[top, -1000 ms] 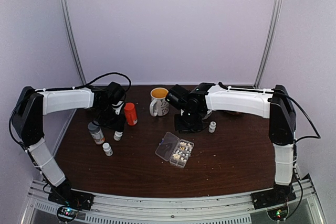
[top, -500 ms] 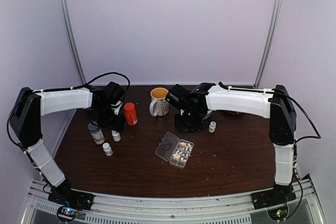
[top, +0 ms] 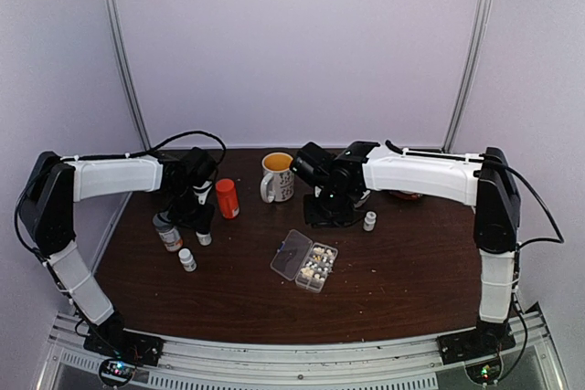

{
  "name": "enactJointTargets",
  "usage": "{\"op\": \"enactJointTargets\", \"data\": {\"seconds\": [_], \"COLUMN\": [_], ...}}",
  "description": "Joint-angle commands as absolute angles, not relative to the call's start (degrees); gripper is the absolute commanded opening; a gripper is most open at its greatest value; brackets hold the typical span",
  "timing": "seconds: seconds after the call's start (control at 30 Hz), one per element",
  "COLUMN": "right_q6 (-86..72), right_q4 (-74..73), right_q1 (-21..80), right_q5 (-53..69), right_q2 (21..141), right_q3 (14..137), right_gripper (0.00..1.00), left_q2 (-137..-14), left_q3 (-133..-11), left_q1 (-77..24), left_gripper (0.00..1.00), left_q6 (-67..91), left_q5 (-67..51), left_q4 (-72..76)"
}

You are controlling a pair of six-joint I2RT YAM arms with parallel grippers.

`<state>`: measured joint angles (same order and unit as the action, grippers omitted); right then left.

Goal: Sort the pills into containers
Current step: Pick up the pill bottle from the center of the board.

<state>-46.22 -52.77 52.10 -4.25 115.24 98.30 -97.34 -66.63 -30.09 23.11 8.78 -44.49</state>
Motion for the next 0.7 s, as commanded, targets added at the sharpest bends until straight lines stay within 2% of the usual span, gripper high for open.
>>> {"op": "enactJointTargets", "data": {"seconds": [0.0,0.2,0.47,0.67], "right_q6": [-45.22,-43.12,-38.59,-34.50], "right_q4": [-52.69,-50.36,-37.34,-20.22], "right_q1": [51.95,51.94,51.94,52.11], "right_q5": [-6.23,-4.74,-1.60,3.45], "right_q2": [113.41,112.23,103.01,94.05], "right_q3": [97.74,96.85,87.86,76.58], "right_gripper": [0.21,0.20,0.24,0.35], "left_q2": [-97.38,-96.73,-95.85,-90.71], "left_q3": [-66.58,-67.74,-68.71,-71.43], "left_q1": [-29.69,-29.71,-29.71,-29.79], "left_gripper": [0.39,0.22,0.18,0.16], "left_q6": [23.47,22.61,21.94,20.11], "left_q5": [9.34,9.32,6.93,-3.76], "left_q4": [-44.08,-45.08,-45.93,-47.37]}}
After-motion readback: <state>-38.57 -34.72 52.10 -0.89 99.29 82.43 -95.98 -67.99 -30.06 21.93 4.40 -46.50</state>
